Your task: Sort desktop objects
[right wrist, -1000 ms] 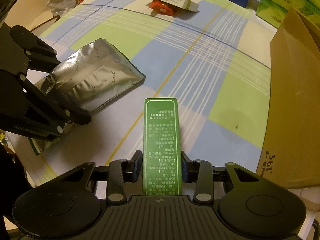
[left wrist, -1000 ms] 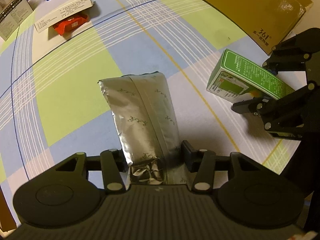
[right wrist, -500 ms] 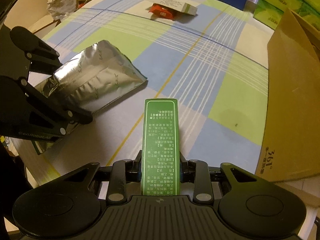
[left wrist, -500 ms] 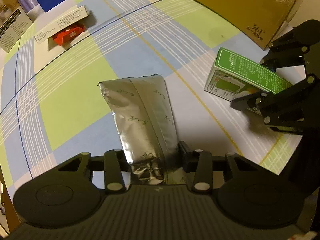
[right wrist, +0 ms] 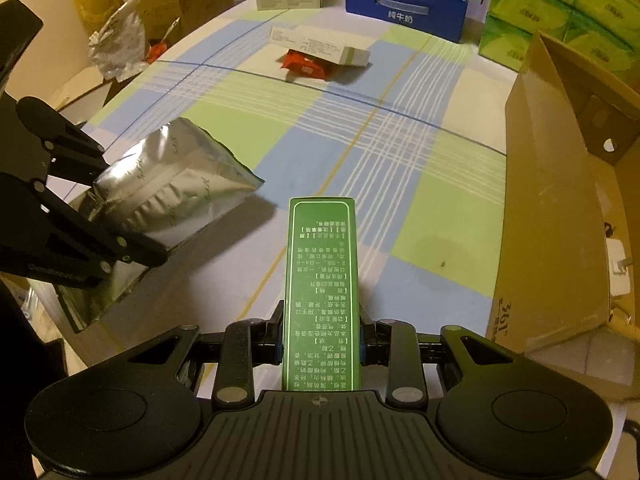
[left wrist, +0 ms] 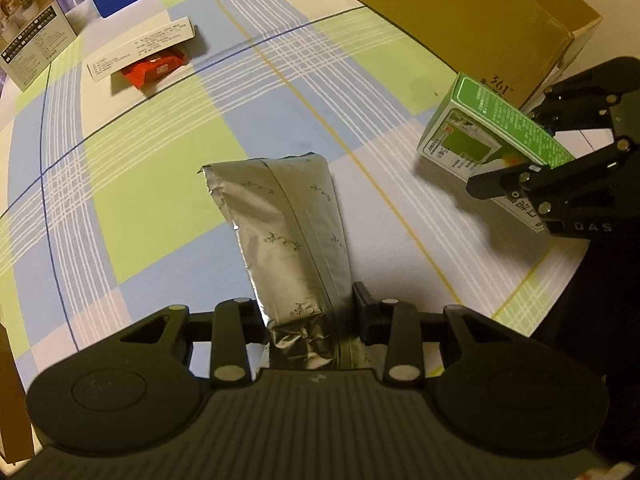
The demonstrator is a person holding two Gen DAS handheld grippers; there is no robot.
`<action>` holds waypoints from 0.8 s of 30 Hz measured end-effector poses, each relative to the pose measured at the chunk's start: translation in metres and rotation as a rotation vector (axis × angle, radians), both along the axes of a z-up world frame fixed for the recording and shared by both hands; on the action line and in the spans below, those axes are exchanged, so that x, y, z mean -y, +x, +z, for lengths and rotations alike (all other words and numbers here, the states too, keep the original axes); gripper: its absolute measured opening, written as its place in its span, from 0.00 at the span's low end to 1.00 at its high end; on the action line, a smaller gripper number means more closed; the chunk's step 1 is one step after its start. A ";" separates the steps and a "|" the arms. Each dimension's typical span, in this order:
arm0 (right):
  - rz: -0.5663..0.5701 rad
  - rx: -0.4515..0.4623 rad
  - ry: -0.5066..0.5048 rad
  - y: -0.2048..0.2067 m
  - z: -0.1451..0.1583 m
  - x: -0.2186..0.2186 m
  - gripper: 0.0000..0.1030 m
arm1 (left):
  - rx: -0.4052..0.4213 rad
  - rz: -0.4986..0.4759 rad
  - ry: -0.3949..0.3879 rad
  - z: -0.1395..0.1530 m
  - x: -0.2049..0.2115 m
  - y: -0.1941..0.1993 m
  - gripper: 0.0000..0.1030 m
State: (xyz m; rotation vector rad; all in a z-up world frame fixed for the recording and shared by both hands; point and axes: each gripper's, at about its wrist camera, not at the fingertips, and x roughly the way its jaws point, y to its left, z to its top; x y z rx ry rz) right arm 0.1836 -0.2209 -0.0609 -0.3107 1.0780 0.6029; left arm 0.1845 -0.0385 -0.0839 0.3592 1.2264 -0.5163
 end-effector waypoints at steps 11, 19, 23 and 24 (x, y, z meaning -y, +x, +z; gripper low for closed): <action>-0.032 0.005 0.033 -0.011 0.010 0.013 0.27 | -0.015 0.036 -0.084 0.022 -0.006 -0.004 0.31; -0.040 0.033 0.049 -0.015 0.025 0.020 0.27 | -0.006 0.020 -0.089 0.039 0.001 -0.007 0.31; -0.038 0.046 0.056 -0.016 0.032 0.023 0.27 | 0.007 0.011 -0.070 0.045 0.007 -0.008 0.31; -0.038 0.050 0.059 -0.016 0.035 0.024 0.27 | 0.008 0.010 -0.073 0.047 0.008 -0.008 0.31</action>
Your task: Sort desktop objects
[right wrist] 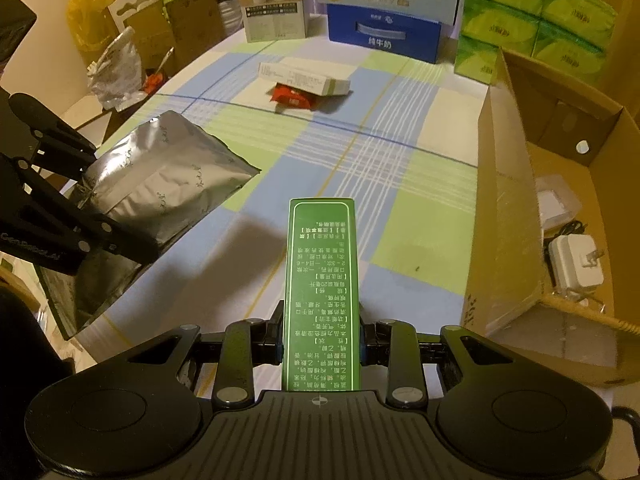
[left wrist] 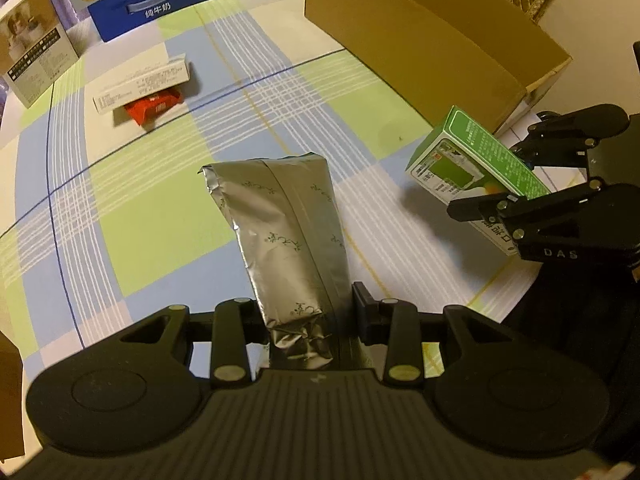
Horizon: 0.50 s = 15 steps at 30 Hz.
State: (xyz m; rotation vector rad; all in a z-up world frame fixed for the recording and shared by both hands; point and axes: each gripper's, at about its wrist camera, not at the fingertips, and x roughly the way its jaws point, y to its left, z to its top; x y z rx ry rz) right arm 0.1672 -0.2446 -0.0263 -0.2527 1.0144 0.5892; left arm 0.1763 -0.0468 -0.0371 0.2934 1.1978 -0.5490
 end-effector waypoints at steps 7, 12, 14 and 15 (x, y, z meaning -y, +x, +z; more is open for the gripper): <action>-0.002 0.041 0.008 -0.002 0.019 0.007 0.27 | 0.016 -0.020 0.014 0.011 0.013 -0.001 0.31; -0.004 0.057 0.013 -0.002 0.028 0.012 0.27 | 0.042 -0.040 0.031 0.019 0.022 -0.004 0.31; -0.006 0.058 0.017 -0.002 0.030 0.014 0.27 | 0.044 -0.049 0.030 0.021 0.025 -0.005 0.31; -0.008 0.059 0.019 -0.002 0.031 0.015 0.27 | 0.044 -0.054 0.028 0.022 0.027 -0.005 0.31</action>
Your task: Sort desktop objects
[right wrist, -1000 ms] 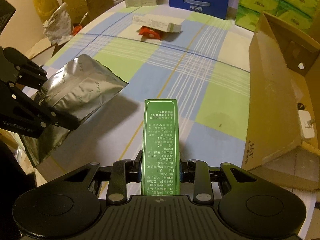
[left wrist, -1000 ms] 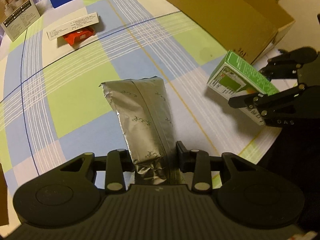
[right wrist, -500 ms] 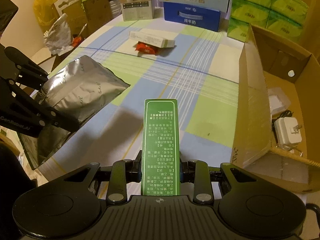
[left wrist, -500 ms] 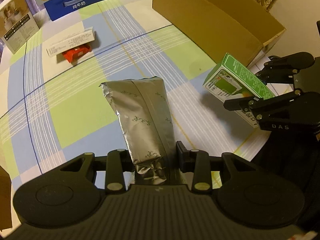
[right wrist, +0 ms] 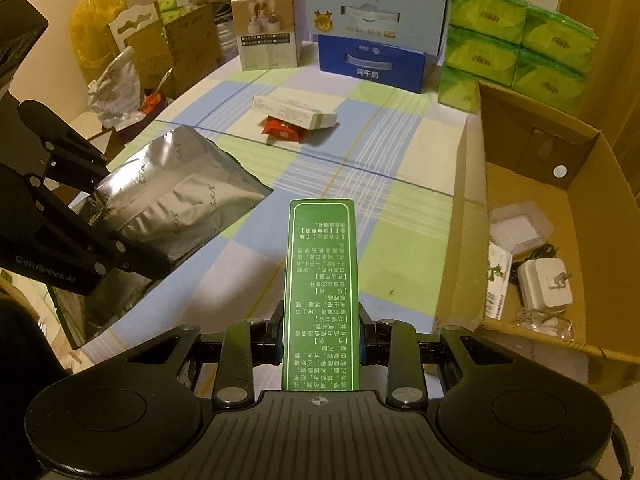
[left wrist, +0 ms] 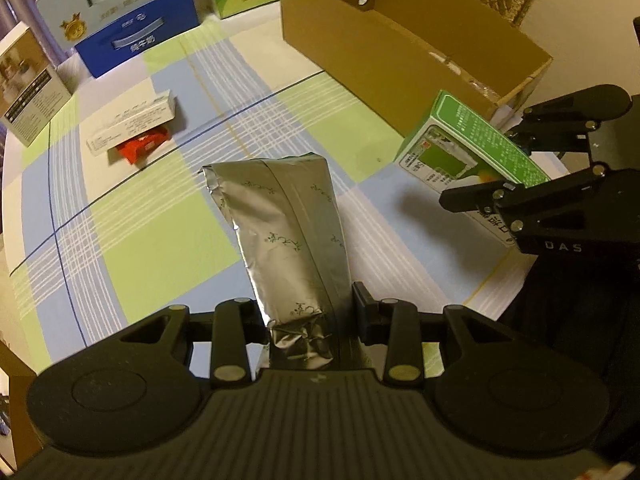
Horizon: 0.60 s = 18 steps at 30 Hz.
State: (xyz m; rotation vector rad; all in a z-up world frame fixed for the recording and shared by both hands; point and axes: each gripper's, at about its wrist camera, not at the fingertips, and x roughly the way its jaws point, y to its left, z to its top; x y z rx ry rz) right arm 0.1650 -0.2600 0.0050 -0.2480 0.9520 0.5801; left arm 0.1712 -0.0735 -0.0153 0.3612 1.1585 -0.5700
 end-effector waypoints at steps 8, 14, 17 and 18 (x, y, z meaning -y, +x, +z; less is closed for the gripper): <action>-0.020 0.012 0.006 0.001 0.008 0.014 0.27 | 0.004 -0.030 -0.007 0.001 0.018 -0.004 0.31; -0.048 0.014 0.019 0.008 0.014 0.029 0.27 | 0.004 -0.042 -0.013 0.003 0.036 -0.002 0.31; -0.060 0.025 0.018 0.012 0.021 0.037 0.27 | 0.013 -0.051 -0.017 0.009 0.047 0.000 0.31; -0.065 0.029 0.019 0.013 0.023 0.040 0.27 | 0.017 -0.053 -0.017 0.011 0.050 0.002 0.31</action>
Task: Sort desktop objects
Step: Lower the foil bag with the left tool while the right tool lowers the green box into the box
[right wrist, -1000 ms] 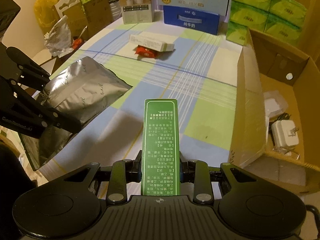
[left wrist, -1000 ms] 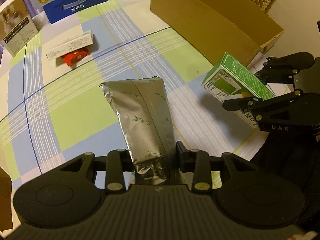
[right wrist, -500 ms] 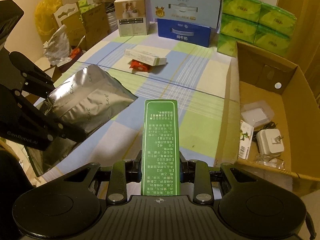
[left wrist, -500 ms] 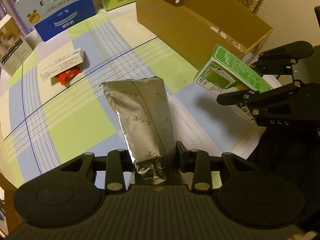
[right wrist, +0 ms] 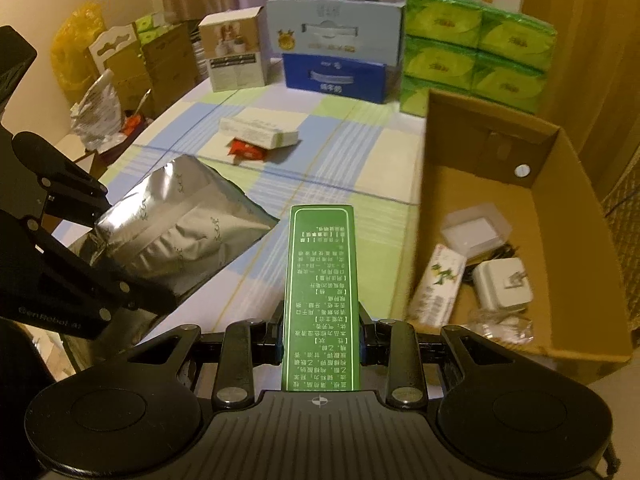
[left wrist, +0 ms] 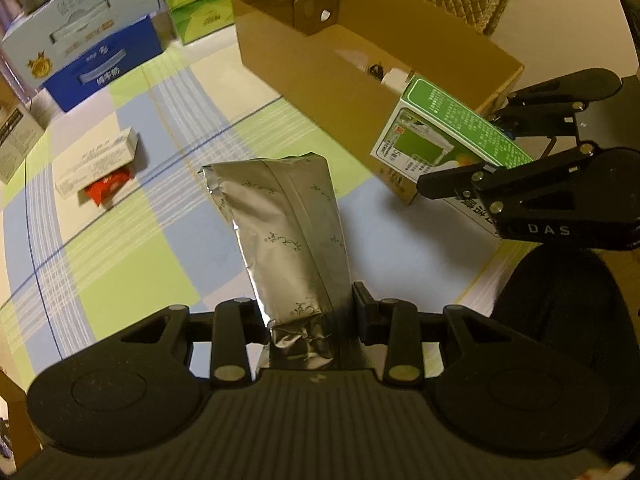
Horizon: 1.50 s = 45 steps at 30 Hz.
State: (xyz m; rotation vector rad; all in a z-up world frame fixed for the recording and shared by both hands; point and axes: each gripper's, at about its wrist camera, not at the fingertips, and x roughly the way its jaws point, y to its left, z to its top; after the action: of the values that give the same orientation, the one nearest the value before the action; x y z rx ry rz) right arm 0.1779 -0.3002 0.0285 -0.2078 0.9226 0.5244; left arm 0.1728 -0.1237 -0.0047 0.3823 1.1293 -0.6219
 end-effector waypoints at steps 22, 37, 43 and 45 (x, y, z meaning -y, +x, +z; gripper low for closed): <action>-0.083 0.047 -0.021 0.013 0.032 0.054 0.27 | 0.020 -0.055 -0.050 0.026 0.058 0.007 0.31; -0.167 0.056 -0.041 0.027 0.046 0.105 0.27 | 0.005 -0.042 -0.092 0.047 0.098 0.024 0.31; -0.191 0.055 -0.048 0.038 0.049 0.121 0.27 | -0.010 -0.028 -0.137 0.053 0.118 0.037 0.31; -0.196 0.055 -0.049 0.041 0.050 0.125 0.27 | -0.009 -0.034 -0.142 0.053 0.127 0.039 0.31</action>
State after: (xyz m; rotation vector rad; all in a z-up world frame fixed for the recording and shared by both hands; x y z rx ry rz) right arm 0.2193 -0.4256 0.0784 -0.1731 0.8918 0.3142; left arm 0.2114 -0.2505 0.0487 0.2773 1.0824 -0.7296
